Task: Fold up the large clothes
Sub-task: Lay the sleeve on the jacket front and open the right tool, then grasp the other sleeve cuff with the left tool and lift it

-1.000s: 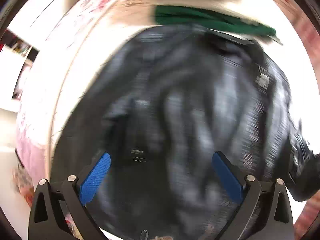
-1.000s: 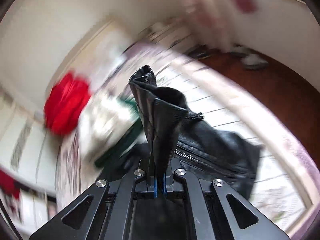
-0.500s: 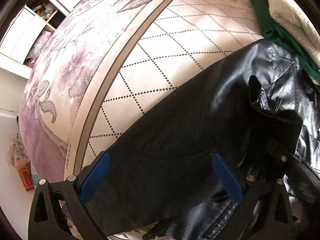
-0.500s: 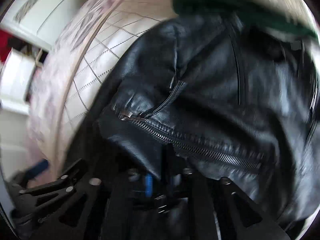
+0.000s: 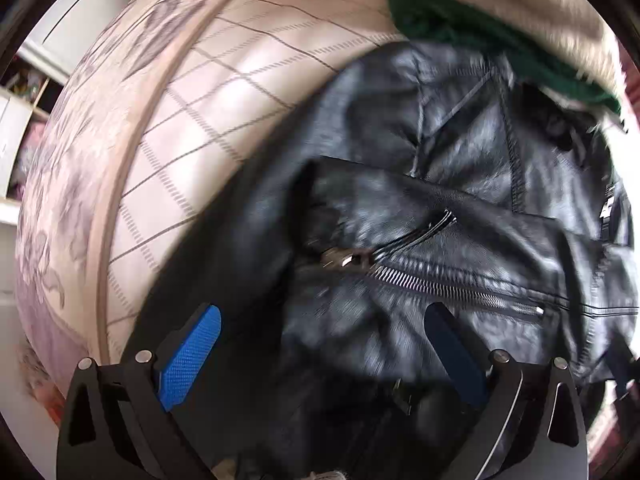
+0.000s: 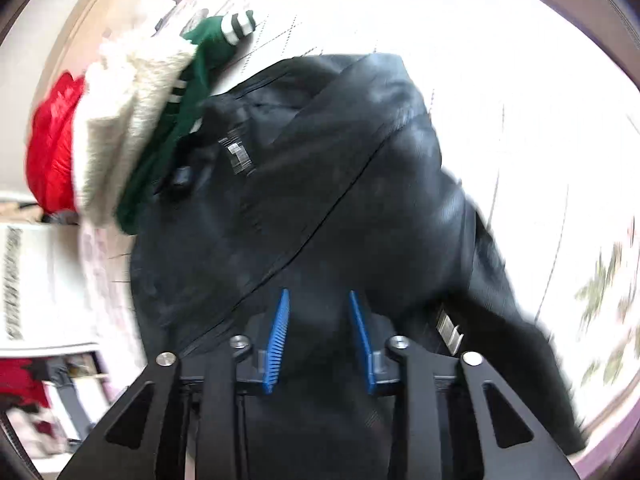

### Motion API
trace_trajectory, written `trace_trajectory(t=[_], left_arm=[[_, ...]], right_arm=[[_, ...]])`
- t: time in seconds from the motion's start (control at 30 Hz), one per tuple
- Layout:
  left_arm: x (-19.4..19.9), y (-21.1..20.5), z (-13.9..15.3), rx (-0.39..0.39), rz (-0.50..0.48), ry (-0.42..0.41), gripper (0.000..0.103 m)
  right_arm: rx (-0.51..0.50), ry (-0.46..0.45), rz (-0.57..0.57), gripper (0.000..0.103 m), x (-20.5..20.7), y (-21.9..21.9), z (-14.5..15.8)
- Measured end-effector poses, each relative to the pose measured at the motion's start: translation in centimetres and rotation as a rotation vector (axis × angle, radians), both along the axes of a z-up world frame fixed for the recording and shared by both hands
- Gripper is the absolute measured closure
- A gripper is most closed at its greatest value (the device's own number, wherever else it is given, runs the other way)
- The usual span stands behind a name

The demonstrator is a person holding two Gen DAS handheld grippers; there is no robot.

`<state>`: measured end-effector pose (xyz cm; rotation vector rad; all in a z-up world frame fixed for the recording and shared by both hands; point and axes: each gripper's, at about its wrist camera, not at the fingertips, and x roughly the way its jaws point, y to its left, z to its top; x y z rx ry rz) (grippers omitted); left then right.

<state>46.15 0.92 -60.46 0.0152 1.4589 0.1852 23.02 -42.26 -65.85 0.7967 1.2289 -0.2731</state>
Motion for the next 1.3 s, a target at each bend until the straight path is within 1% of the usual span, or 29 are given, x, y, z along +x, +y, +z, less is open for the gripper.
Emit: trace_trajectory(t=[0.03,0.07,0.1,0.17,0.2,0.27,0.3,0.37,0.4,0.47,0.53,0.57,0.6,0.67,0.77,0.83,0.87,0.9,0.93,1.0,1.07,1.13,1.17,1.2,1.23,1.27,1.3], left_arm=[[0.4,-0.6,-1.0,0.02,-0.014,0.009,0.0],[0.7,-1.0,-1.7,0.035,-0.02,0.018,0.0],[1.0,-1.2,-2.3,0.042,-0.017,0.017,0.0],[1.5,-1.6,-2.7,0.05,-0.009,0.02,0.0],[1.6,-1.7,-2.7,0.057,-0.006,0.022,0.0],[1.7,-1.9,-2.9,0.077,-0.003,0.021,0.0],[1.6,-2.0,-2.8,0.085,-0.003,0.018,0.0],[1.3,-2.5,-2.2,0.095,0.008,0.011,0.0],[1.2,-2.2,-2.2,0.097,0.012,0.009,0.0],[1.0,-2.0,-2.4,0.109,0.011,0.01,0.0],[0.7,-2.0,-2.2,0.115,0.012,0.01,0.0],[0.9,-2.9,-2.1,0.119,0.011,0.012,0.0],[0.9,-2.9,-2.2,0.122,0.009,0.012,0.0],[1.0,-2.8,-2.6,0.126,0.008,0.01,0.0],[1.0,-2.9,-2.7,0.125,0.008,0.006,0.0],[0.9,-2.9,-2.3,0.117,0.014,0.005,0.0],[0.8,-2.8,-2.1,0.112,0.019,0.005,0.0],[0.8,-2.7,-1.9,0.109,0.021,0.005,0.0],[0.7,-2.7,-1.9,0.109,0.022,0.006,0.0],[0.7,-2.5,-1.7,0.105,0.024,0.011,0.0],[0.5,-2.2,-1.0,0.096,0.034,0.01,0.0],[-0.2,-1.4,0.4,0.079,0.053,-0.014,0.0],[-0.8,-0.9,1.1,0.064,0.068,-0.025,0.0],[-1.5,0.0,1.6,0.05,0.088,-0.024,0.0],[-2.2,0.7,2.0,0.035,0.108,-0.019,0.0],[-3.2,1.7,2.5,0.015,0.138,-0.011,0.0],[-4.8,3.1,3.3,-0.005,0.183,0.001,0.0]], right_arm=[[-0.057,0.023,0.014,0.083,0.9,-0.3,-0.6],[-0.094,0.041,0.015,0.098,1.9,-0.7,-0.9],[-0.13,0.058,0.012,0.103,2.2,-1.6,-1.6],[-0.143,0.066,0.005,0.103,2.8,-2.6,-2.6],[-0.152,0.085,0.027,0.103,3.2,-2.8,-2.9],[-0.197,0.132,0.063,0.103,3.5,-2.5,-2.3],[-0.232,0.158,0.092,0.103,3.8,-1.9,-1.7],[-0.365,0.219,0.205,0.102,4.2,-0.1,-0.3],[-0.398,0.243,0.242,0.098,4.1,0.5,-0.1],[-0.457,0.289,0.318,0.098,3.7,1.5,-0.7],[-0.506,0.306,0.369,0.098,3.5,2.1,-1.5],[-0.533,0.318,0.399,0.098,3.4,2.3,-2.0],[-0.559,0.329,0.428,0.098,3.3,2.6,-2.4],[-0.603,0.336,0.456,0.098,3.2,3.1,-2.8],[-0.643,0.352,0.481,0.098,2.7,3.3,-2.4],[-0.637,0.326,0.481,0.098,2.5,3.5,-1.2],[-0.624,0.307,0.487,0.095,2.4,3.7,-0.8],[-0.617,0.303,0.498,0.086,2.2,3.9,-0.6],[-0.623,0.307,0.509,0.081,1.8,4.0,-0.7],[-0.638,0.334,0.532,0.08,1.1,4.3,-1.2],[-0.646,0.349,0.525,0.08,0.9,4.5,-1.2],[-0.606,0.335,0.522,0.079,0.7,4.8,-0.1],[-0.59,0.329,0.515,0.071,0.4,5.1,0.6],[-0.589,0.327,0.519,0.052,0.7,5.7,0.9],[-0.588,0.324,0.53,0.042,0.6,6.7,1.6],[-0.578,0.319,0.537,0.033,0.8,8.1,2.2],[-0.556,0.315,0.536,0.033,0.6,8.9,2.6]])
